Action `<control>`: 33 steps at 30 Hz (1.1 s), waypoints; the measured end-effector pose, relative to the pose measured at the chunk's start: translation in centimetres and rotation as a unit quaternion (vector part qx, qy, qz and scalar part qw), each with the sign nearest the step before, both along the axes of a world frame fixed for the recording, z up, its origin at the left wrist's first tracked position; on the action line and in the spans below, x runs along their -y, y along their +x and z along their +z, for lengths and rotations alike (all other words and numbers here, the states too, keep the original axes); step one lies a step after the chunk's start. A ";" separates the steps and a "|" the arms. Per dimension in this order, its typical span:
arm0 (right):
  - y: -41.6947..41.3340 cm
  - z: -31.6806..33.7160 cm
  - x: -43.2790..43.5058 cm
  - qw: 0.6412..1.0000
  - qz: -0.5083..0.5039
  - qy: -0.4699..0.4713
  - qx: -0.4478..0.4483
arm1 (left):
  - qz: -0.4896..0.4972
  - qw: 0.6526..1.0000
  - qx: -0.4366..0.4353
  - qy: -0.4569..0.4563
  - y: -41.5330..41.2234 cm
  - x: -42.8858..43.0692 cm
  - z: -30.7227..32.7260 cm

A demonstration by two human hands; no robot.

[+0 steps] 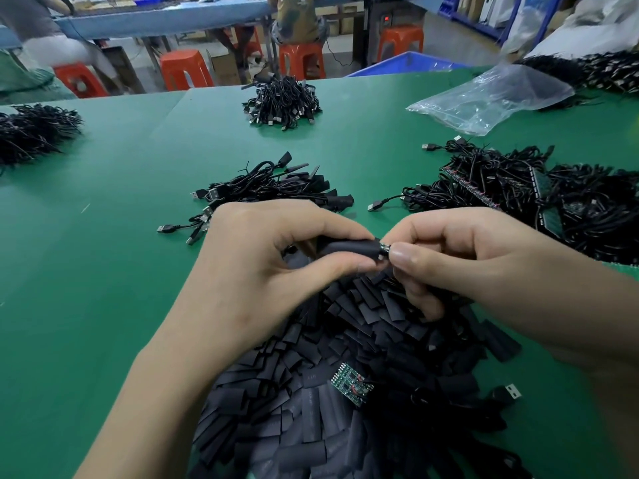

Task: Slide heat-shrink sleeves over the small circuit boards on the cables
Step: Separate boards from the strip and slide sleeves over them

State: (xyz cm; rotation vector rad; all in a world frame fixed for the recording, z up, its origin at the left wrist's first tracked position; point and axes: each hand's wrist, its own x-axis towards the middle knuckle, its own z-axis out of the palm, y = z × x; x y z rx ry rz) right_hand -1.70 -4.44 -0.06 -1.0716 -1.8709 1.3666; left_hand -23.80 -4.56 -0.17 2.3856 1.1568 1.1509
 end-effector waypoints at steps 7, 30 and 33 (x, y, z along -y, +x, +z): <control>0.1 0.0 -0.1 1.000 -0.013 -0.002 -0.016 | 0.014 1.000 -0.006 0.021 -0.2 0.0 0.0; -0.3 0.3 0.0 0.993 -0.058 -0.030 -0.103 | 0.121 0.984 0.094 -0.091 1.3 -2.1 -1.5; -0.6 0.1 0.0 0.991 -0.064 -0.032 -0.109 | 0.116 0.985 0.115 -0.050 1.5 -1.4 -1.7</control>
